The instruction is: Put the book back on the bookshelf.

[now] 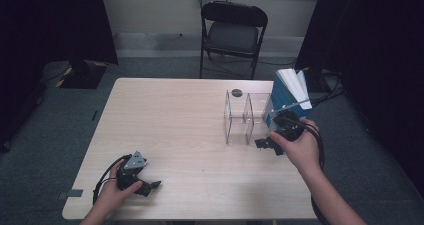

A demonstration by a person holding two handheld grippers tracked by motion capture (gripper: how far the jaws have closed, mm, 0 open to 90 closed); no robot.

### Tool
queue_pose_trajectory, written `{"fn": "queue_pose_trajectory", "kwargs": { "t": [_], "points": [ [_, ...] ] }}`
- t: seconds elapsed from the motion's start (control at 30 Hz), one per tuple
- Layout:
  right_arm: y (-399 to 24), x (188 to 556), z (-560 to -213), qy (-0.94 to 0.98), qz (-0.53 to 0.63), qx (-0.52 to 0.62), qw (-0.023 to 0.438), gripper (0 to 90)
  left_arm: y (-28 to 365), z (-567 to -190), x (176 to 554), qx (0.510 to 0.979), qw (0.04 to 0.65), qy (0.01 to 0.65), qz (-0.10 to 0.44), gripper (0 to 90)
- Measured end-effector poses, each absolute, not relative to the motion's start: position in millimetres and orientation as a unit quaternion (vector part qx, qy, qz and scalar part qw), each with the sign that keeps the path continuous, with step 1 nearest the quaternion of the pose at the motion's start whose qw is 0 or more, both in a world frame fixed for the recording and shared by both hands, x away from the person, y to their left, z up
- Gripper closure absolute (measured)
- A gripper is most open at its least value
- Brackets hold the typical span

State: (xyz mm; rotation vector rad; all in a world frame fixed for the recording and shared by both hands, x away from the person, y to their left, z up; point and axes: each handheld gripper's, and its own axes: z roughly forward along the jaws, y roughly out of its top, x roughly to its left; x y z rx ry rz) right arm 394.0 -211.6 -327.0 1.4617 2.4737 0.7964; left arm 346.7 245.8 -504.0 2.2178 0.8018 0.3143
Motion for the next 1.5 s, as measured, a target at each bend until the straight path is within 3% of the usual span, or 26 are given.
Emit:
{"fn": "queue_pose_trajectory", "kwargs": {
  "t": [1.5],
  "points": [
    [-176.1, 393.0, -384.0, 0.841, 0.287, 0.457, 0.037, 20.6, 246.3, -503.6, 347.0, 0.868, 0.368, 0.309, 0.123, 0.0]
  ]
}}
